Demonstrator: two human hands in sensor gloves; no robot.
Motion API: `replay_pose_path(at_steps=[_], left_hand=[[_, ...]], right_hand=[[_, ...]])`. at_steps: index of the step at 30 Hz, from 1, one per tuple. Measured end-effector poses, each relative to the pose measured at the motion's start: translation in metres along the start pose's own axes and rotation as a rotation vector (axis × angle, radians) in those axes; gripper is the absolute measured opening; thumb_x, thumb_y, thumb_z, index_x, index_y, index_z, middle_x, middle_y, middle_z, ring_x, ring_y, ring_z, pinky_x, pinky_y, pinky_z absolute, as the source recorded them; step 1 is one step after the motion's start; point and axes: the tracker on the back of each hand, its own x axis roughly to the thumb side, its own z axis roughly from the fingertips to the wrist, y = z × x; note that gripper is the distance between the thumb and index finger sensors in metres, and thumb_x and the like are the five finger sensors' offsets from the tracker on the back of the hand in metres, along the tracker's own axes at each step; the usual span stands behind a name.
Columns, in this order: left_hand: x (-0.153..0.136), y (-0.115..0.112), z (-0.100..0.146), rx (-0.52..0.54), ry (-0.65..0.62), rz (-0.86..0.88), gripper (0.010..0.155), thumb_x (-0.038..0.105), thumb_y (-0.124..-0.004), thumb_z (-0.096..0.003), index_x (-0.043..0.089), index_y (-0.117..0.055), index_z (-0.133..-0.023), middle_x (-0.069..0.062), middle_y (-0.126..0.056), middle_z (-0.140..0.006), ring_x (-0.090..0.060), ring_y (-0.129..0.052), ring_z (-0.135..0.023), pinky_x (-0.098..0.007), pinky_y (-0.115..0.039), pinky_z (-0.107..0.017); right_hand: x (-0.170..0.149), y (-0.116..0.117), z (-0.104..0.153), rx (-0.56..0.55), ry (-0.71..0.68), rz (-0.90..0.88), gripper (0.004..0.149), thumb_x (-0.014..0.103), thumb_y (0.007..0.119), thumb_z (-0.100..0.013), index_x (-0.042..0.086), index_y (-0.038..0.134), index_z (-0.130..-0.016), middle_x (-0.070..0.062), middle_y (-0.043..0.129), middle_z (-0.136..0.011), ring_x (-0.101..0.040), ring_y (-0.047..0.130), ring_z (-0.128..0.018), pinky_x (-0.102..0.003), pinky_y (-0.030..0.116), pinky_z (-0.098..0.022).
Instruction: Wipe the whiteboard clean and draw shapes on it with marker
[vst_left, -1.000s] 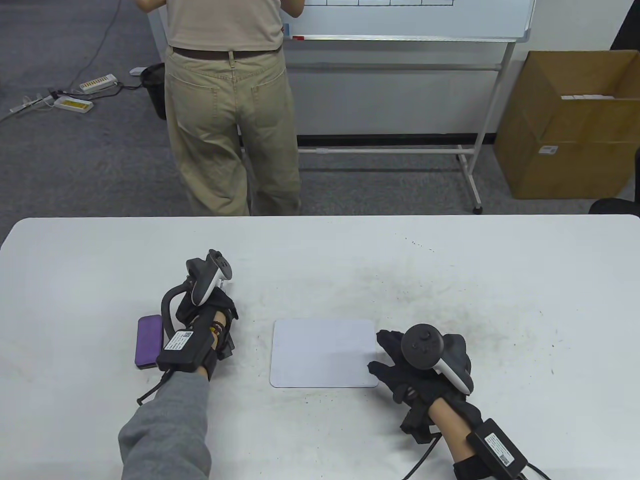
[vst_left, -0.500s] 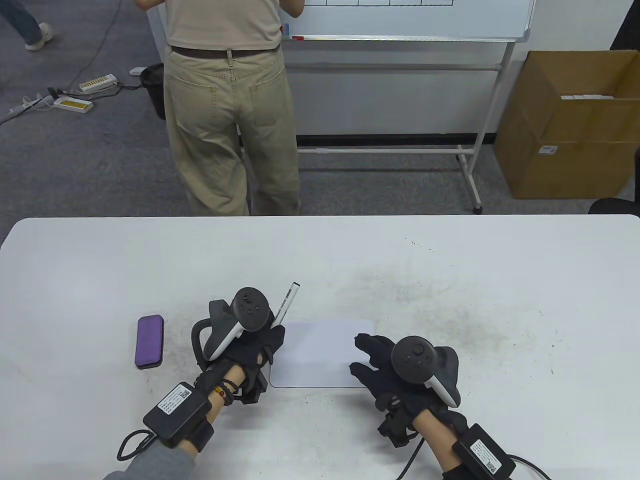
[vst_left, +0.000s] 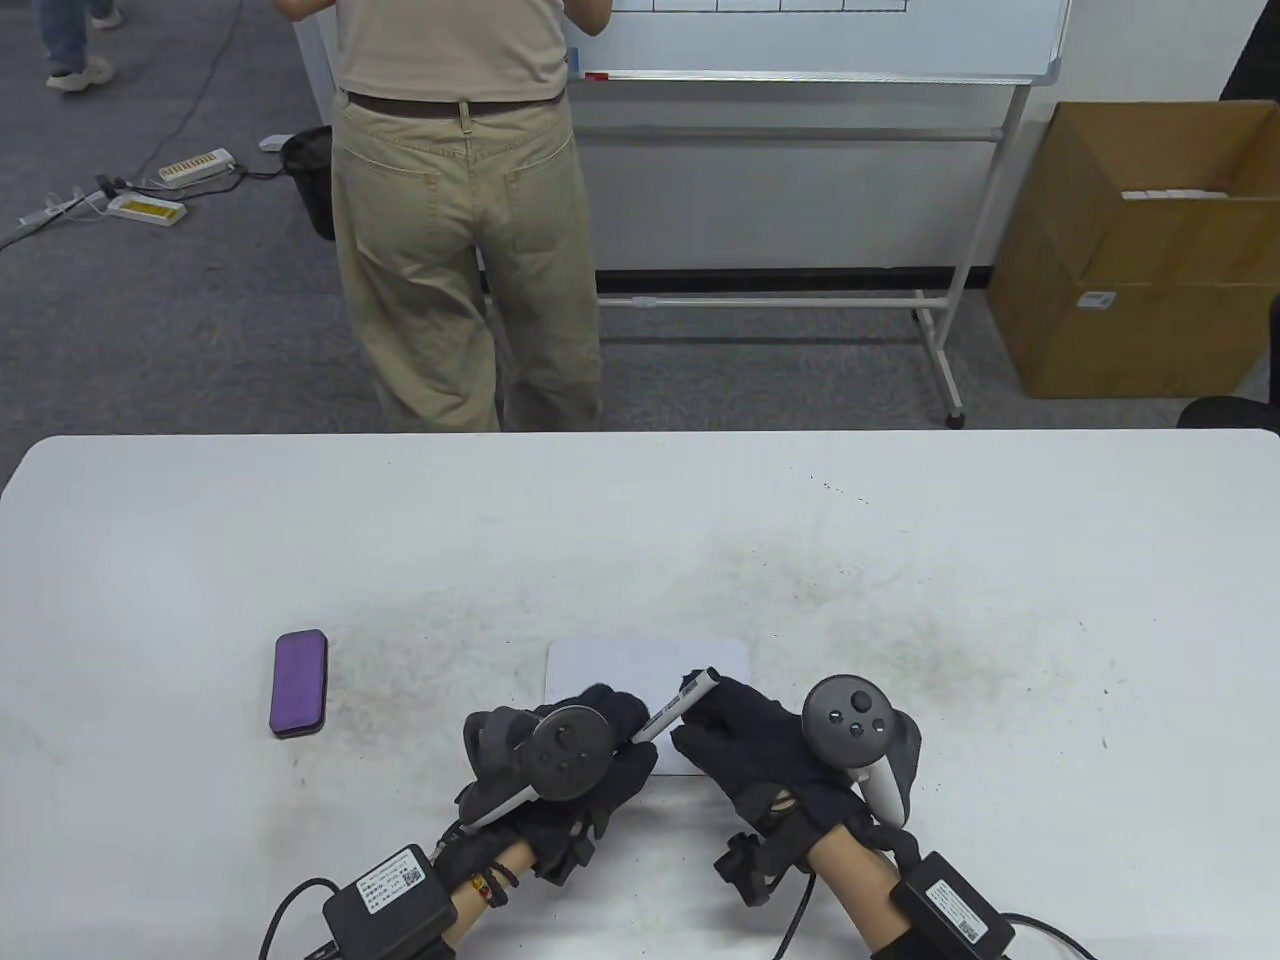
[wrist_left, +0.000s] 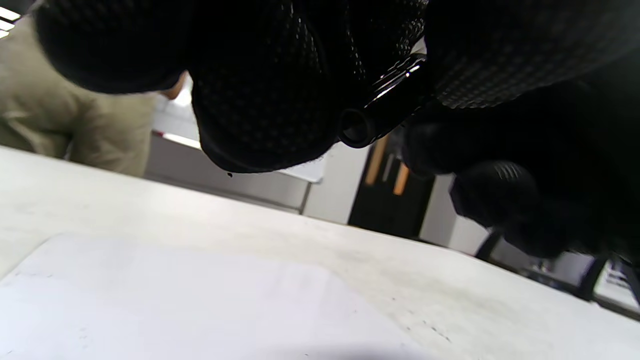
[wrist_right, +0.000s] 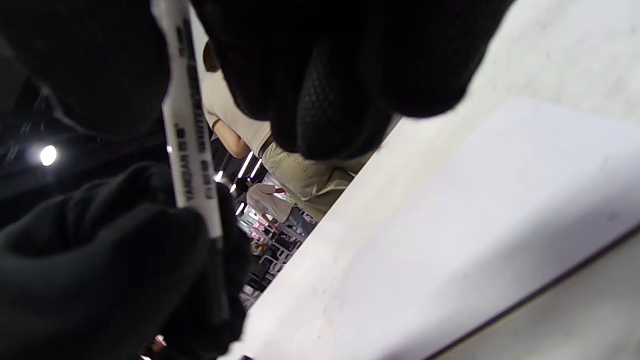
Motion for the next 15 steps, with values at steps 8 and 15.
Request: replay_pose_path(at_steps=[8, 15], left_hand=[[0.007, -0.005, 0.007, 0.087, -0.032, -0.017, 0.054, 0.052, -0.081, -0.0339, 0.022, -0.079, -0.079, 0.0, -0.096, -0.068, -0.013, -0.105, -0.042, -0.037, -0.092, -0.031], [0.007, 0.004, 0.01, 0.173, -0.004, 0.027, 0.055, 0.052, -0.083, -0.0326, 0.022, -0.082, -0.079, -0.002, -0.1, -0.067, -0.013, -0.11, -0.039, -0.035, -0.093, -0.028]], right_hand=[[-0.004, 0.008, 0.002, -0.015, 0.026, -0.306, 0.055, 0.046, 0.089, -0.035, 0.023, 0.082, -0.084, -0.005, 0.091, -0.078, -0.019, 0.103, -0.048, -0.029, 0.087, -0.032], [-0.015, 0.009, 0.003, -0.013, 0.103, -0.548, 0.049, 0.043, 0.088, -0.036, 0.024, 0.084, -0.082, -0.006, 0.092, -0.079, -0.021, 0.108, -0.051, -0.03, 0.093, -0.035]])
